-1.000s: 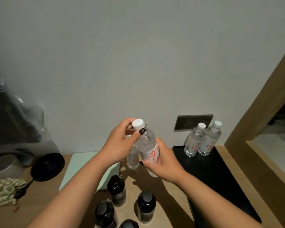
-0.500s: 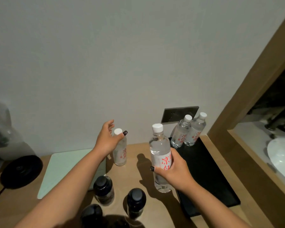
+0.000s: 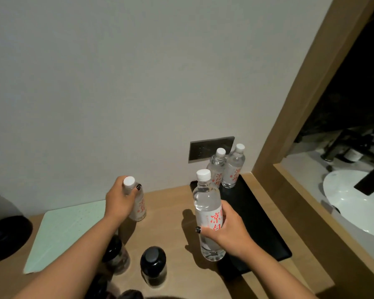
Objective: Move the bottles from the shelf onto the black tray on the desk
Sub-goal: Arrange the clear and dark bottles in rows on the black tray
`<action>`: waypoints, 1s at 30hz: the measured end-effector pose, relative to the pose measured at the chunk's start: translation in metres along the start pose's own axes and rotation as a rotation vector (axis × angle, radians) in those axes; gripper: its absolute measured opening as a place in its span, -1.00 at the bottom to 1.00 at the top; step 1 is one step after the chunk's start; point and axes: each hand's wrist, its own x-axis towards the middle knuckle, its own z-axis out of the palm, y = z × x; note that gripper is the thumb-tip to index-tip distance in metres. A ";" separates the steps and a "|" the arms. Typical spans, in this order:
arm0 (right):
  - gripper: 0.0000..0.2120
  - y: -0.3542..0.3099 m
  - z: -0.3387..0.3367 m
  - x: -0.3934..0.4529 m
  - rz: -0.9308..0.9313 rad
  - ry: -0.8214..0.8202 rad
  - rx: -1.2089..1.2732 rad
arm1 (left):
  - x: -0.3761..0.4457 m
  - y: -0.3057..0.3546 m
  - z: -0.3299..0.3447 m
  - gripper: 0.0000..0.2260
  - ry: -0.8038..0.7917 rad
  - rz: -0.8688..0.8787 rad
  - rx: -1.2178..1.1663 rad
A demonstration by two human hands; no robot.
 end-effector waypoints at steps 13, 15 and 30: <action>-0.23 0.060 -0.083 0.012 0.052 0.045 0.005 | -0.025 0.046 0.042 -0.74 -0.063 0.086 -0.040; -0.25 0.071 -0.092 0.017 0.069 0.065 0.002 | -0.032 0.060 0.058 -0.74 -0.118 0.113 -0.038; -0.29 0.111 -0.104 0.071 0.096 0.078 0.015 | -0.047 0.081 0.125 -0.72 -0.283 0.186 0.084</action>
